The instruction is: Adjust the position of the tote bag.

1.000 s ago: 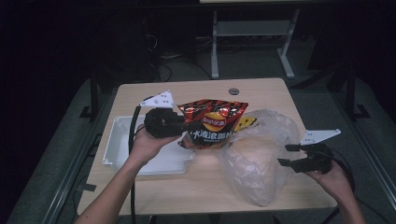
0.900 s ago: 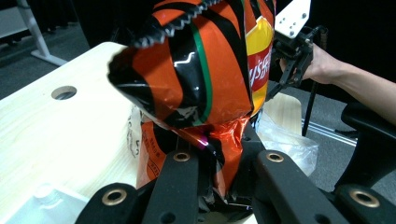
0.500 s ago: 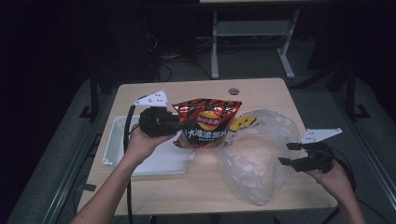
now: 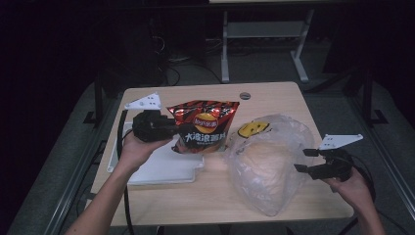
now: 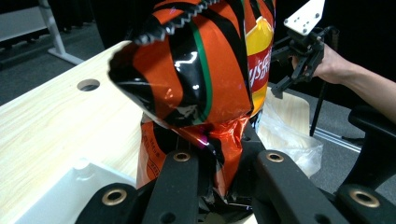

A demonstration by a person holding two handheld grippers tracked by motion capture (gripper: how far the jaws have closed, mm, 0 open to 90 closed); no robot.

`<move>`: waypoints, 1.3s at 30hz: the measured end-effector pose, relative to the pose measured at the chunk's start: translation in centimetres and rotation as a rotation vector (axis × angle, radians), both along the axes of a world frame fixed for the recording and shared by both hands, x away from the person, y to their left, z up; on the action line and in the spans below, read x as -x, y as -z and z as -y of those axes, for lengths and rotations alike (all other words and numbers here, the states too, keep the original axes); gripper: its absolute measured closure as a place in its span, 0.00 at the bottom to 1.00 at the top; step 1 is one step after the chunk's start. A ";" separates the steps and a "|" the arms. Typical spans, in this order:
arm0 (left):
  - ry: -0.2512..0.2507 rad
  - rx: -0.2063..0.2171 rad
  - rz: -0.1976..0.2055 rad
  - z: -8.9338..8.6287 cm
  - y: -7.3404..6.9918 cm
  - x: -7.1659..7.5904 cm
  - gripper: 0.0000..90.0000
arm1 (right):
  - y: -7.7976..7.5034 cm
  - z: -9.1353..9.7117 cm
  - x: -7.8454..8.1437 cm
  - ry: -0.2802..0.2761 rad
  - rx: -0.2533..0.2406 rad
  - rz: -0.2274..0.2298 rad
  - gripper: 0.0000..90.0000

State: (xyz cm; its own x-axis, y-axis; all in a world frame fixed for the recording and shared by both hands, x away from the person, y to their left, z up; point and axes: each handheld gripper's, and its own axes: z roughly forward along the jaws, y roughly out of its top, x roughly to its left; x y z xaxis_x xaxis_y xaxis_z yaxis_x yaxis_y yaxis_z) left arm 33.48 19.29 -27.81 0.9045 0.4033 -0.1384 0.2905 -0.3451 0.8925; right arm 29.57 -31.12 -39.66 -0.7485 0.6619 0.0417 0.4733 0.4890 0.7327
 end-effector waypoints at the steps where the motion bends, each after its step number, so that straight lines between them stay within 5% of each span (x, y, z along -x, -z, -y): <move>1: -0.003 -0.003 -0.001 -0.3 0.0 0.0 0.92 | 0.0 0.1 0.0 0.003 0.001 -0.001 0.33; 16: -0.074 0.019 -0.024 -4.2 0.9 -0.2 0.92 | 0.2 0.2 0.3 0.014 0.004 -0.008 0.32; 39: -0.076 0.043 -0.053 -7.9 1.8 -0.6 0.92 | 0.1 0.2 0.4 0.019 0.005 -0.001 0.30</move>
State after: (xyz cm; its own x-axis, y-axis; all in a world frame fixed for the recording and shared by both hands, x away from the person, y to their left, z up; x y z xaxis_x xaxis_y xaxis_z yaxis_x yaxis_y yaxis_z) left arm 34.04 27.14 -29.60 0.8625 0.4631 -0.2039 0.3616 -0.2823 0.8886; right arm 29.21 -31.36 -39.81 -0.7360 0.6759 0.0393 0.4833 0.4839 0.7296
